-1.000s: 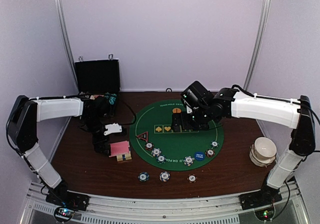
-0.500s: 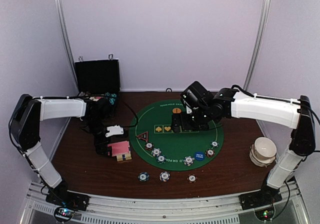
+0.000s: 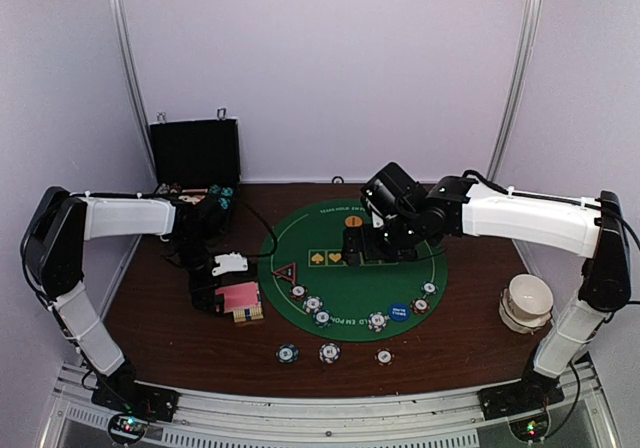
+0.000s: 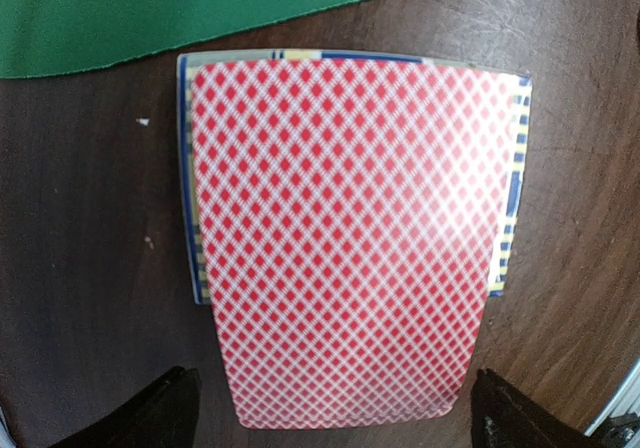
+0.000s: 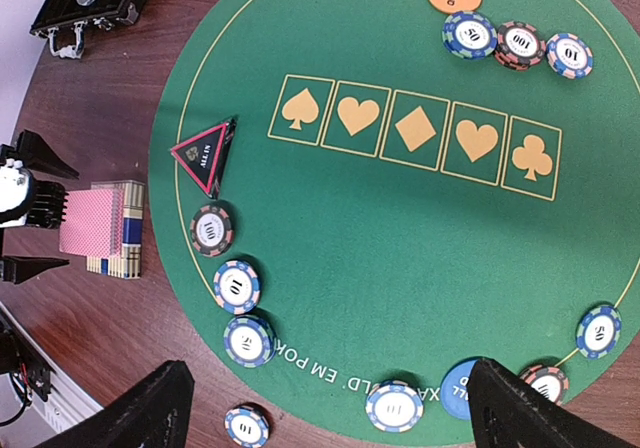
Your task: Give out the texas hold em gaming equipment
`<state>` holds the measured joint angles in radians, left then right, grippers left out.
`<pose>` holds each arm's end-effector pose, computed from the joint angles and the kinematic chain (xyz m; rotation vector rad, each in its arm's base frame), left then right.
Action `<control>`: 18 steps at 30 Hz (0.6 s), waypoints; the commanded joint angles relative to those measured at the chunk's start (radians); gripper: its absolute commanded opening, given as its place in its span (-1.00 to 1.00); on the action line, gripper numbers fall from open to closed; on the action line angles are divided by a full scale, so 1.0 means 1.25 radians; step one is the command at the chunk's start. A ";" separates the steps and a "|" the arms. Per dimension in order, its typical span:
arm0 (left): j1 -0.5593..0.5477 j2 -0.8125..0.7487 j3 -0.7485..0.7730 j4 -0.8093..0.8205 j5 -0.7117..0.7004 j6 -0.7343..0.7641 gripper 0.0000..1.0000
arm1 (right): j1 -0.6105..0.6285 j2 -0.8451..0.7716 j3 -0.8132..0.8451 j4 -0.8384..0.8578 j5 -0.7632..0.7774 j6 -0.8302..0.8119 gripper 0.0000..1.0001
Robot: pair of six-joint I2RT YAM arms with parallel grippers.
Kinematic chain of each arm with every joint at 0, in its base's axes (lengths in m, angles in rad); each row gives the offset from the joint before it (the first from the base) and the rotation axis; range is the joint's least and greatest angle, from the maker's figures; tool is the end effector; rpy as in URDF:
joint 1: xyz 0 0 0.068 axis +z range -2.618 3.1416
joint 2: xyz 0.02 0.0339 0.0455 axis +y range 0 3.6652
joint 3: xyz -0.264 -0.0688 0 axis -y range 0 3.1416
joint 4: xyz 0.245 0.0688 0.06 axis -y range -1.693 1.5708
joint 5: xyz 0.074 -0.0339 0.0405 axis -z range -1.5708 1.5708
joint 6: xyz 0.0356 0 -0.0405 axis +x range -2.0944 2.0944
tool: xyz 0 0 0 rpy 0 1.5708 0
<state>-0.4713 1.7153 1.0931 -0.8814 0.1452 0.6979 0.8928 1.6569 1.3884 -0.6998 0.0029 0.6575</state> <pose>0.2644 -0.1405 0.1717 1.6902 2.5406 -0.2089 0.2240 0.2779 0.2791 -0.3100 2.6329 0.5737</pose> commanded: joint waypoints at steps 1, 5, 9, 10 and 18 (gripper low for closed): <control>-0.003 0.010 0.016 0.017 0.008 0.015 0.95 | 0.007 -0.014 0.008 -0.003 0.000 -0.003 0.99; -0.004 0.010 0.014 0.017 0.017 0.020 0.95 | 0.008 -0.011 0.011 -0.005 0.000 -0.003 0.99; -0.003 0.013 0.013 0.019 0.018 0.022 0.95 | 0.009 -0.009 0.014 -0.010 0.000 -0.004 0.99; -0.004 0.014 0.013 0.019 0.018 0.023 0.95 | 0.009 -0.010 0.015 -0.011 0.000 -0.004 0.99; -0.005 0.031 0.021 0.027 0.022 0.026 0.95 | 0.009 -0.012 0.010 -0.014 0.001 -0.003 0.99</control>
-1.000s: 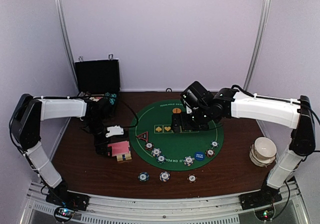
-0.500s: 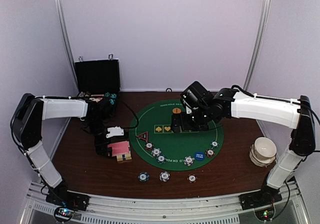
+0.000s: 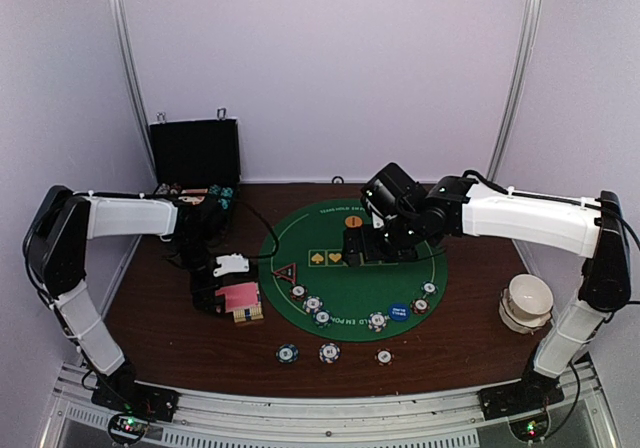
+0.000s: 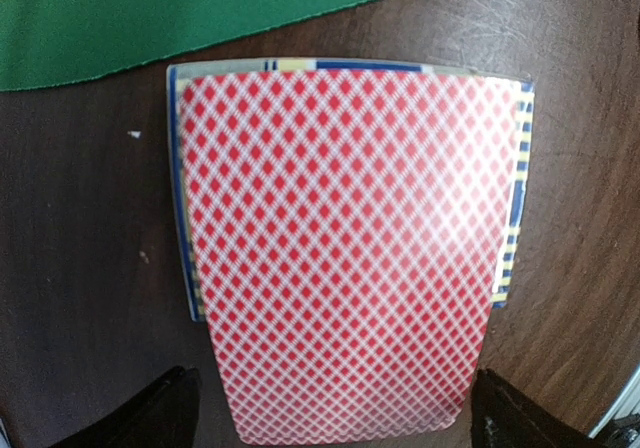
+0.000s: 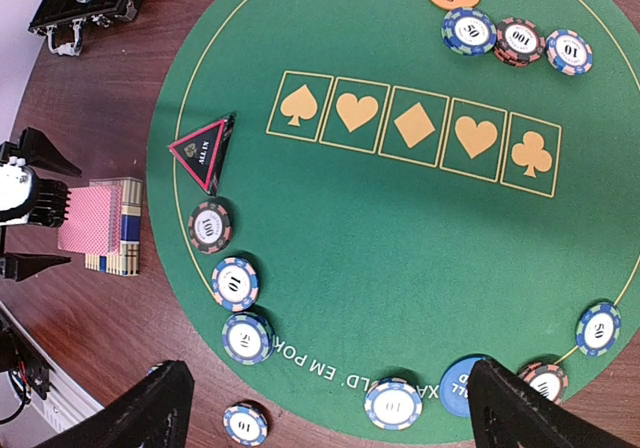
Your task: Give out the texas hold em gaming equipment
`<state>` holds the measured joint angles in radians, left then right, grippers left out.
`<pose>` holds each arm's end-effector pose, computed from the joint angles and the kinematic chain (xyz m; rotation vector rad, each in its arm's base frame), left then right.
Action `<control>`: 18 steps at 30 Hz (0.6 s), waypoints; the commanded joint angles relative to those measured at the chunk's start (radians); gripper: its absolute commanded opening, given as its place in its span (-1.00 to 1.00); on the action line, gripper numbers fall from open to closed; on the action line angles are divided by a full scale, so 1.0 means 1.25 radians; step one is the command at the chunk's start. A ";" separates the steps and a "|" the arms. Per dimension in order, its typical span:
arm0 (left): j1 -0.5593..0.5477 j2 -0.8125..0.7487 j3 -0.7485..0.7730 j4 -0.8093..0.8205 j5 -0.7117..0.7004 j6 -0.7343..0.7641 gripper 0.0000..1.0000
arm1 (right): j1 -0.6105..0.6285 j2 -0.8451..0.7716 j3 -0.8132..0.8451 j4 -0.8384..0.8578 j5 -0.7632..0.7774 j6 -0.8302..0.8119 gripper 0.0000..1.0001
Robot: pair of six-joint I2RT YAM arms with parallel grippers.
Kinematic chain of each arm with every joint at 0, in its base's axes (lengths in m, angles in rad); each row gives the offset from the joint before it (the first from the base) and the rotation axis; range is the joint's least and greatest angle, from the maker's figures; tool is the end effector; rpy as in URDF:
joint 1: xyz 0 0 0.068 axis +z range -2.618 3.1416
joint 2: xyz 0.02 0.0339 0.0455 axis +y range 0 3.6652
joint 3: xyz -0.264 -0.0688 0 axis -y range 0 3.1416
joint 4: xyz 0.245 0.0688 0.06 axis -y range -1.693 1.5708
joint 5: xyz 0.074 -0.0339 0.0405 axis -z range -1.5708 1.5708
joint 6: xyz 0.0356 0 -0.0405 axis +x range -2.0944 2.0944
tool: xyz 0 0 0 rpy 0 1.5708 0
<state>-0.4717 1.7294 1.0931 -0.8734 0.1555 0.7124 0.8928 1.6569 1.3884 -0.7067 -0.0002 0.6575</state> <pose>0.2657 -0.1417 0.1679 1.7105 2.5303 -0.2250 0.2235 0.2775 0.2786 -0.3122 2.6403 0.5713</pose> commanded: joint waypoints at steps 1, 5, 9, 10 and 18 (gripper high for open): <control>-0.004 0.022 0.021 0.022 0.014 0.016 0.95 | 0.009 -0.012 0.010 -0.009 0.003 -0.002 0.99; -0.006 0.031 0.024 0.031 0.012 0.019 0.95 | 0.009 -0.015 0.006 -0.007 0.003 -0.001 0.99; -0.010 0.034 0.018 0.041 0.008 0.027 0.95 | 0.008 -0.016 0.006 -0.008 0.003 0.000 0.99; -0.011 0.034 0.016 0.047 0.007 0.027 0.95 | 0.009 -0.015 0.006 -0.008 0.003 0.000 0.99; -0.011 0.049 0.010 0.064 0.003 0.032 0.95 | 0.010 -0.019 -0.001 -0.008 0.002 0.004 0.99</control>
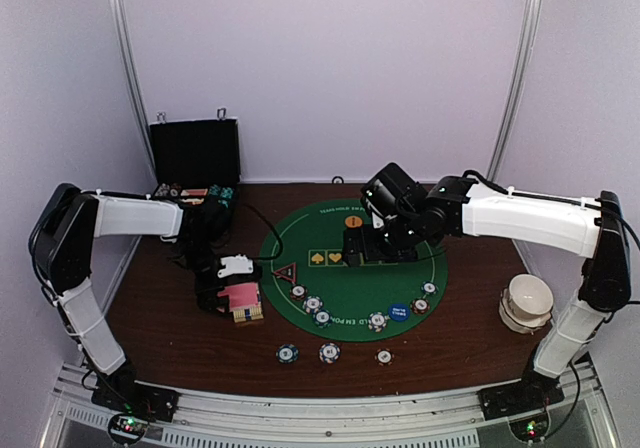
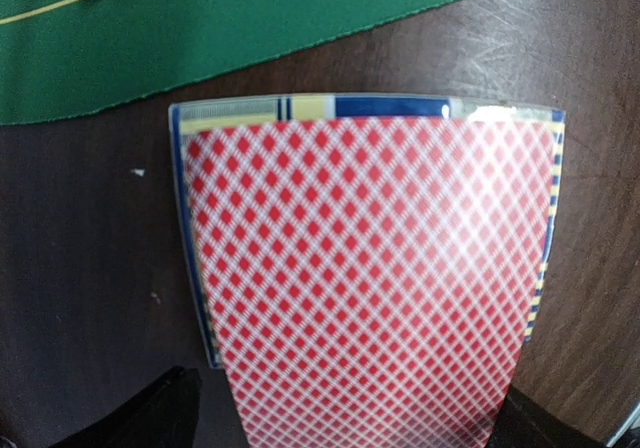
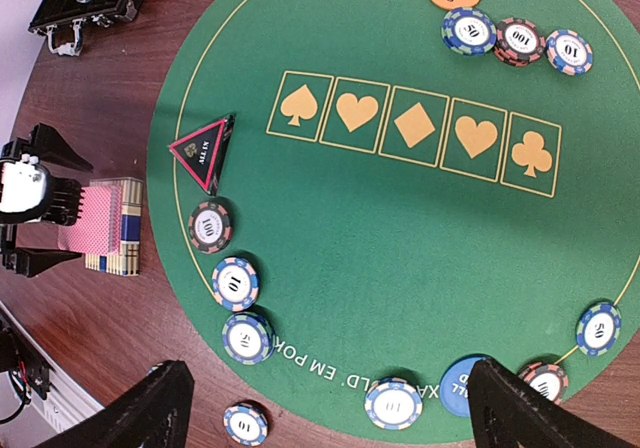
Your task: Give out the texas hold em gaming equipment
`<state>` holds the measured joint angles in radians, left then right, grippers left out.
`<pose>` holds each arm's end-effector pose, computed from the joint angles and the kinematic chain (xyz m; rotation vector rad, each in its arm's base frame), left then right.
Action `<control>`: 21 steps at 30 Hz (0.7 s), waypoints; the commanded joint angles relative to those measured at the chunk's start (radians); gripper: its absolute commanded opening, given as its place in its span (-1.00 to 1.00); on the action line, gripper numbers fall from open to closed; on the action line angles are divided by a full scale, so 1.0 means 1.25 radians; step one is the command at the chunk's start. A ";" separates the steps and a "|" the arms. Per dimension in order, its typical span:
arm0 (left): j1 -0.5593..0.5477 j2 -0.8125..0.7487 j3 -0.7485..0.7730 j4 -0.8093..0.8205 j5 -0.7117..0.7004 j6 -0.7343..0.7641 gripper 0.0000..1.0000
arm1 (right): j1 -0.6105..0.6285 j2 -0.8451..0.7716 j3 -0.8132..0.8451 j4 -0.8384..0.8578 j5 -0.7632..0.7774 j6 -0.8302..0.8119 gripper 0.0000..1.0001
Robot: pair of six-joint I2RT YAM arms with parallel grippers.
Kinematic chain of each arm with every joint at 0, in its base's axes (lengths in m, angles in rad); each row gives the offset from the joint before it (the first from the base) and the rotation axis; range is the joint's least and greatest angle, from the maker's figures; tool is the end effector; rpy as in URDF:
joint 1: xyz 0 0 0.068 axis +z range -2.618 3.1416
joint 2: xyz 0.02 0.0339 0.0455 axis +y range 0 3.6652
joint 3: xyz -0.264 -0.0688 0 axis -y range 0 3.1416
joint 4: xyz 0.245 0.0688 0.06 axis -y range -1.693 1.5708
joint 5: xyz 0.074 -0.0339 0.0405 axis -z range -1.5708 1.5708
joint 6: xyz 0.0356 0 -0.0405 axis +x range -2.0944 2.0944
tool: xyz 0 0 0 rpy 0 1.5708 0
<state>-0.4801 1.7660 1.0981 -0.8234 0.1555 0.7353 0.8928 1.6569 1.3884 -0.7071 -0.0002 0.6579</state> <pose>0.2719 -0.1478 0.1590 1.7408 2.4865 -0.2192 0.2235 0.2775 0.2786 -0.3117 2.6408 0.5711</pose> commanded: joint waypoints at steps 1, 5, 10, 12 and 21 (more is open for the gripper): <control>-0.005 0.022 0.006 0.025 0.003 0.015 0.95 | 0.011 -0.020 -0.002 -0.007 0.003 0.004 0.99; -0.005 0.036 0.006 0.027 0.002 0.017 0.95 | 0.011 -0.027 -0.008 -0.007 0.002 0.004 0.99; -0.005 0.046 0.003 0.033 0.001 0.016 0.95 | 0.011 -0.035 -0.018 -0.003 0.002 0.006 0.99; -0.005 0.048 0.001 0.033 -0.001 0.015 0.95 | 0.011 -0.037 -0.021 0.001 0.003 0.008 0.99; -0.005 0.033 -0.032 0.064 -0.022 -0.014 0.95 | 0.011 -0.032 -0.027 0.014 0.001 0.009 0.98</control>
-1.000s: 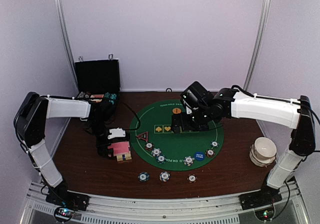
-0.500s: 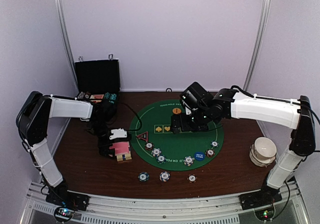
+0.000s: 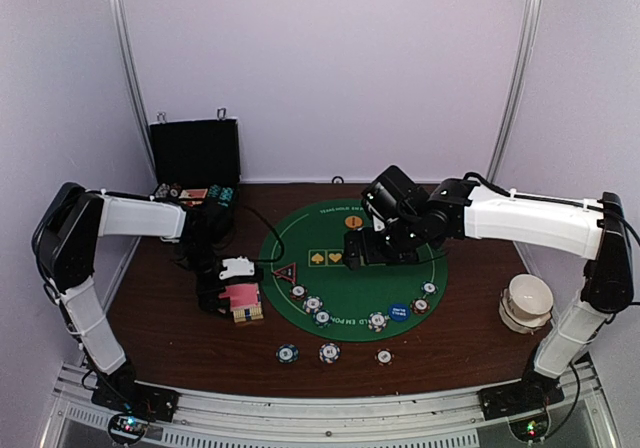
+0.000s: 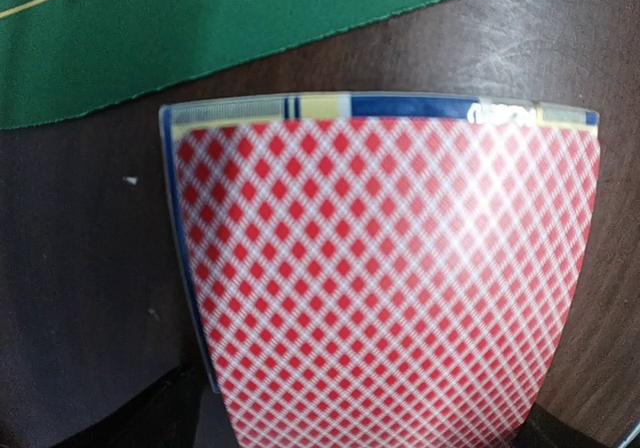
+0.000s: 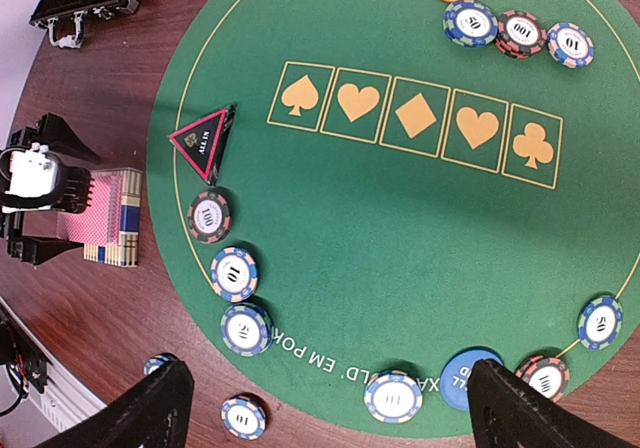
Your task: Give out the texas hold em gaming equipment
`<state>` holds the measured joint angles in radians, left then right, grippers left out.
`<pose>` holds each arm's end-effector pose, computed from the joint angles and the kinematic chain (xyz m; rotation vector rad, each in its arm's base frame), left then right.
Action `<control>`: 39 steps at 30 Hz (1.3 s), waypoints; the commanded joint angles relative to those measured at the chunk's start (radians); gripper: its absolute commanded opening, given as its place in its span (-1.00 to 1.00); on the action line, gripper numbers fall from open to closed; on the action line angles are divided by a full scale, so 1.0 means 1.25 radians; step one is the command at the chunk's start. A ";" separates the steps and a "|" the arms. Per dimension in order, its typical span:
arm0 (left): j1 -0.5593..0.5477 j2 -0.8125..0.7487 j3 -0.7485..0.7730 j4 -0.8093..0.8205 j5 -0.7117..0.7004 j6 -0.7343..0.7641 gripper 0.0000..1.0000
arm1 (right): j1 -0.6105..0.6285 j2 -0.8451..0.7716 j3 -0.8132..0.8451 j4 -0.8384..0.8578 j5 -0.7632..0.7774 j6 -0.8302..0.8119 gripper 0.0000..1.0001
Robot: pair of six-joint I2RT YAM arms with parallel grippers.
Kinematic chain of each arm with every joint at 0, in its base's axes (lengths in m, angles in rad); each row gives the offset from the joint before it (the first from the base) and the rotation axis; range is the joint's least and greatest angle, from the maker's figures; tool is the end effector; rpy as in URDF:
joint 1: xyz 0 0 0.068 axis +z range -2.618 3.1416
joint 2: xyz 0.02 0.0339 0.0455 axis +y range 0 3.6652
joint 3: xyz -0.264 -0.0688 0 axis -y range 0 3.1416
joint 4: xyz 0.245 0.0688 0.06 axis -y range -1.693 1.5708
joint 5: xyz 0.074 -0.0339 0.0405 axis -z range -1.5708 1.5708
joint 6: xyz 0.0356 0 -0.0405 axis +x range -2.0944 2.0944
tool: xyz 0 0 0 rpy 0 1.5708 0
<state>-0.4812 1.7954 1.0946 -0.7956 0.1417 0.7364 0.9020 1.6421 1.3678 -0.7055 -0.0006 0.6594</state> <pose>0.2750 -0.1493 0.1498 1.7471 2.4920 -0.1998 0.2182 0.2762 0.2772 -0.3227 2.6450 0.5714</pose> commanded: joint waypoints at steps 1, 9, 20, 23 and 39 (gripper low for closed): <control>-0.005 0.005 -0.036 0.048 -0.011 -0.016 0.95 | 0.004 -0.019 -0.009 0.014 0.003 0.009 0.98; -0.011 -0.018 -0.061 0.087 -0.013 -0.026 0.76 | 0.004 -0.013 -0.016 0.021 -0.026 0.012 0.95; -0.019 -0.035 -0.082 0.084 0.007 0.002 0.38 | 0.004 -0.002 -0.015 0.030 -0.042 0.015 0.89; -0.021 -0.035 -0.084 0.078 0.010 0.006 0.19 | 0.004 0.001 -0.016 0.035 -0.049 0.017 0.88; -0.021 -0.068 -0.050 0.043 -0.015 -0.006 -1.00 | 0.004 0.033 -0.003 0.075 -0.099 0.036 0.86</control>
<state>-0.4980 1.7435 1.0176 -0.6903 0.1261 0.7277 0.9020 1.6768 1.3563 -0.6525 -0.1013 0.6849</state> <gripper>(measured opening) 0.682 0.931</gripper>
